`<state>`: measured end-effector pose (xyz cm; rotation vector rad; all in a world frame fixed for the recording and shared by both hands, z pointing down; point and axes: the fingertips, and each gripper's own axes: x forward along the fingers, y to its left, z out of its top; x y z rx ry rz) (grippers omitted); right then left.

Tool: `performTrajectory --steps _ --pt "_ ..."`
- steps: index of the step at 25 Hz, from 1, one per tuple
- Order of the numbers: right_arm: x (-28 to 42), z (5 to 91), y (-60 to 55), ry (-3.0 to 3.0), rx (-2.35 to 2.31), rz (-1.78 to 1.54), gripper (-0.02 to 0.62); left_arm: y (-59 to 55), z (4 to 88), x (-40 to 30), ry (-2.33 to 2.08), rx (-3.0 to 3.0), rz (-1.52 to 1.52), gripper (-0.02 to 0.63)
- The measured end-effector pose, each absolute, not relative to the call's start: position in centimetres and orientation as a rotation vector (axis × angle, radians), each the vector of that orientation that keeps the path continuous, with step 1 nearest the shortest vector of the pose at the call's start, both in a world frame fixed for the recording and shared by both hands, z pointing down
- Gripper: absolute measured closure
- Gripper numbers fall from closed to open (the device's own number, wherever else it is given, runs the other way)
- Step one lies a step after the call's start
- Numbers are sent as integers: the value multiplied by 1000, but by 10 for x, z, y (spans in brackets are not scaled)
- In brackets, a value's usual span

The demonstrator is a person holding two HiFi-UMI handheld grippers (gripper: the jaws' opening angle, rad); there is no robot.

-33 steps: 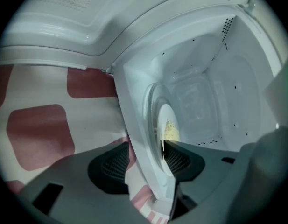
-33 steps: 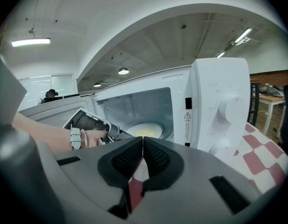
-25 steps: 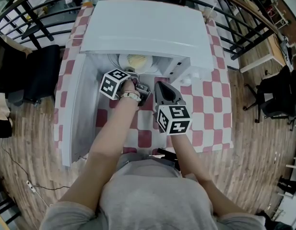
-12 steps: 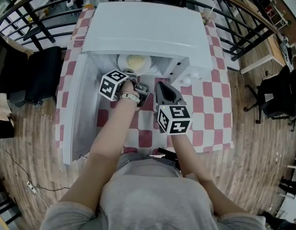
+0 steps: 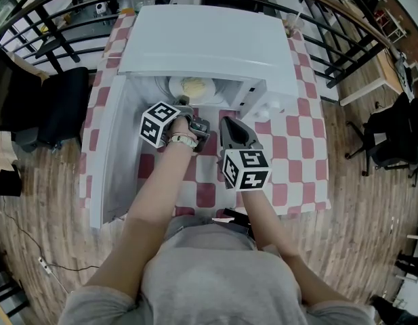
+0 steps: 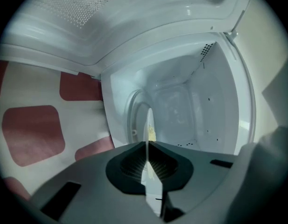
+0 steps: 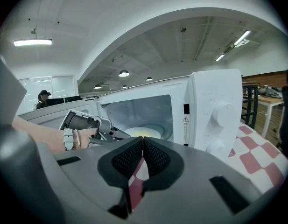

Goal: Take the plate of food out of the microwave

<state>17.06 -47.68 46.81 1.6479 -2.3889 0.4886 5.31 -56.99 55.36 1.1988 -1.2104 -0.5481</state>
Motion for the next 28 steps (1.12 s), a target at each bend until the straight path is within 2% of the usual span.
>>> performTrajectory --steps 28 --pt "177 437 -441 -2476 1712 410 571 -526 517 55 -1119 1261 -740 591"
